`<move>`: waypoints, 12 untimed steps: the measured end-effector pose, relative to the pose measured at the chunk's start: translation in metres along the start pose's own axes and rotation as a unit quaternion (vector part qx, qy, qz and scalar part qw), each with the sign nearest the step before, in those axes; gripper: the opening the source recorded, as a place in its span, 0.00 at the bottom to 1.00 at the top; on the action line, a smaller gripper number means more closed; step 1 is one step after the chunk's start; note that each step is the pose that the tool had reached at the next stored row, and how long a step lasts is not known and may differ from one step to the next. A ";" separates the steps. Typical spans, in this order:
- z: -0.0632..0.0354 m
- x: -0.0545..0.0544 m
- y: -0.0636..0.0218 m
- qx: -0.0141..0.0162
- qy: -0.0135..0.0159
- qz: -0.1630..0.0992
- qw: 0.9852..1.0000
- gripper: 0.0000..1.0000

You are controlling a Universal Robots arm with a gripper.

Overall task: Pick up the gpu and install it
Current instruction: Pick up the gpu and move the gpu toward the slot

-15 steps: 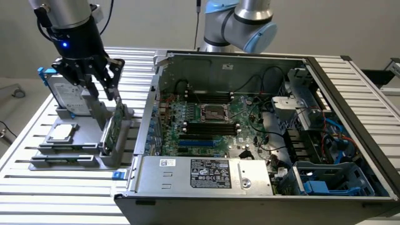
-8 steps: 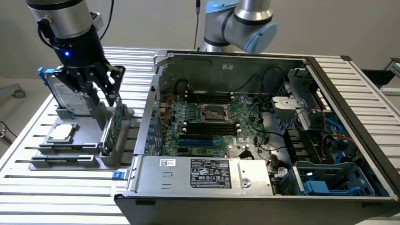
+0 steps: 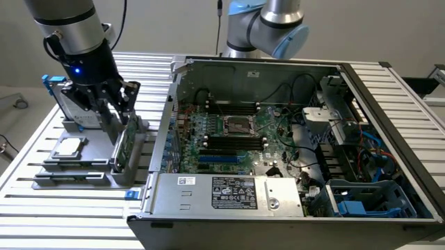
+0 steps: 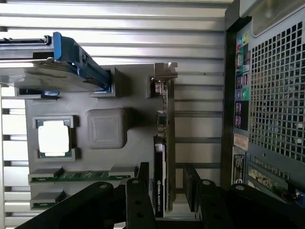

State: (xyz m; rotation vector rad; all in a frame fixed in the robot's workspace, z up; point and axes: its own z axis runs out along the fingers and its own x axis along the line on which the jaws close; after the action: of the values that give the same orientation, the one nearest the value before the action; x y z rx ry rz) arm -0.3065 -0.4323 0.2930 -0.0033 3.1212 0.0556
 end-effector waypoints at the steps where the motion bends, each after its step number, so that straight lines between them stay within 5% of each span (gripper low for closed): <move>1: 0.0018 0.000 -0.0008 0.000 0.000 -0.001 1.000 0.42; 12: 0.0217 0.000 -0.0065 0.000 0.001 -0.018 1.000 0.42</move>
State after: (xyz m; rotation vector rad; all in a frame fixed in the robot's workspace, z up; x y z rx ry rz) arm -0.3066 -0.4380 0.2711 -0.0579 3.1213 0.0562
